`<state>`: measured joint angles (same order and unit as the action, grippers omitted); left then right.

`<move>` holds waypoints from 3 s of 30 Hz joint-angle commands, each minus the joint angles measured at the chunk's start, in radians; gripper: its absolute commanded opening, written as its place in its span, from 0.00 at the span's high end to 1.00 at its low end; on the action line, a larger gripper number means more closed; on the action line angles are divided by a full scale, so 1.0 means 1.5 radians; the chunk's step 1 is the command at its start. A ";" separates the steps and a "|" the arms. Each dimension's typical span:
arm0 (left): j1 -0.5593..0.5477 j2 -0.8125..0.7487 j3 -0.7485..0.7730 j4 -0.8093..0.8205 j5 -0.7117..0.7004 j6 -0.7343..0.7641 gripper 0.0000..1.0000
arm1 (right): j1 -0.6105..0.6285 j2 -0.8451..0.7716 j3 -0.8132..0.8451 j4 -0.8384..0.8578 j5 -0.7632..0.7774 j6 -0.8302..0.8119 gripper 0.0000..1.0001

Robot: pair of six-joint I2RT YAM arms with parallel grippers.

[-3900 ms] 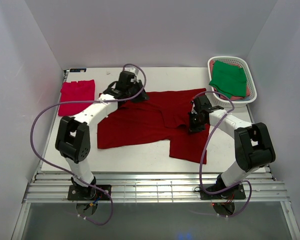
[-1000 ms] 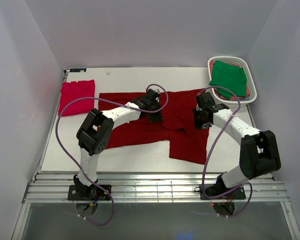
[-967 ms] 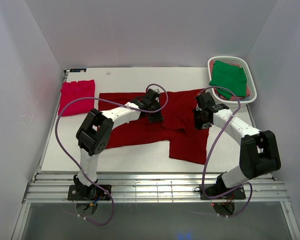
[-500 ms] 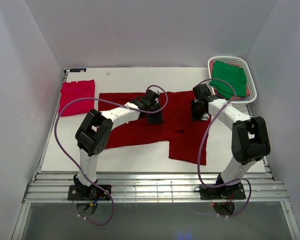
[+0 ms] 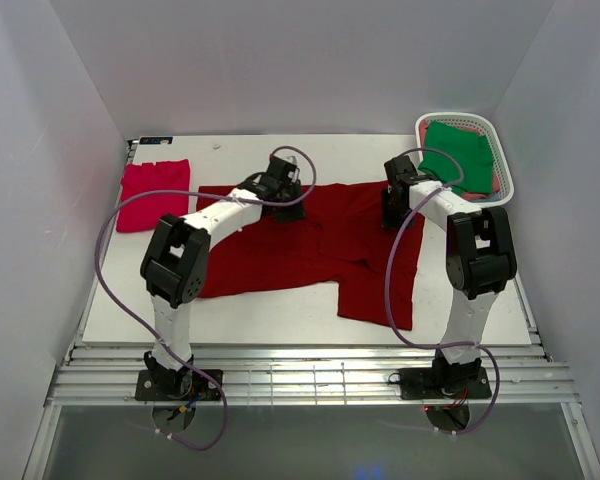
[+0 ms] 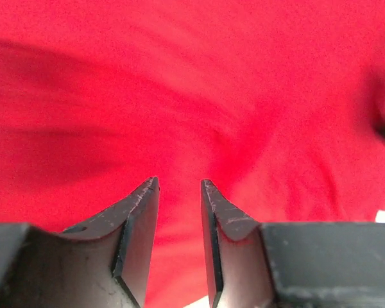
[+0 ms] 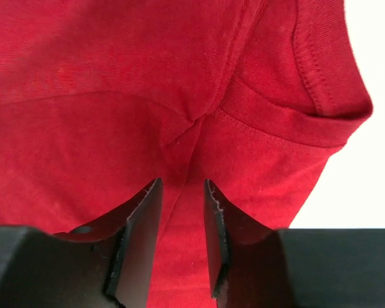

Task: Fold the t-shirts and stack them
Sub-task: Fold the tshirt

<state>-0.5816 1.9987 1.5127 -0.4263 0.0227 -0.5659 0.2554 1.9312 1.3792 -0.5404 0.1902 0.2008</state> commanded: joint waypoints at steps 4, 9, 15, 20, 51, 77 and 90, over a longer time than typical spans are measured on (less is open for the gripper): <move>0.176 -0.058 0.027 -0.019 -0.096 0.039 0.57 | -0.010 0.020 0.009 0.036 -0.016 -0.005 0.64; 0.257 -0.051 0.040 -0.008 -0.107 0.045 0.57 | -0.013 0.026 0.011 0.040 -0.016 -0.004 0.67; 0.303 -0.006 0.056 -0.003 -0.099 0.069 0.58 | -0.013 0.013 0.019 0.039 -0.020 -0.005 0.67; 0.303 0.020 0.043 0.006 -0.092 0.070 0.58 | -0.013 0.016 0.029 0.039 -0.028 -0.005 0.69; 0.346 0.099 0.028 -0.015 -0.084 0.090 0.59 | -0.047 0.035 0.036 0.023 -0.006 -0.055 0.92; 0.336 -0.051 0.081 0.002 0.043 0.111 0.55 | -0.050 -0.131 0.060 0.004 -0.078 -0.057 0.59; 0.205 -0.081 -0.110 0.072 -0.021 0.151 0.54 | -0.023 -0.217 -0.147 0.059 -0.120 -0.009 0.60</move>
<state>-0.2146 1.9018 1.3209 -0.3698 0.0551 -0.3752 0.2104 1.6806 1.1790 -0.4915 0.0334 0.1627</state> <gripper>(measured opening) 0.457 0.404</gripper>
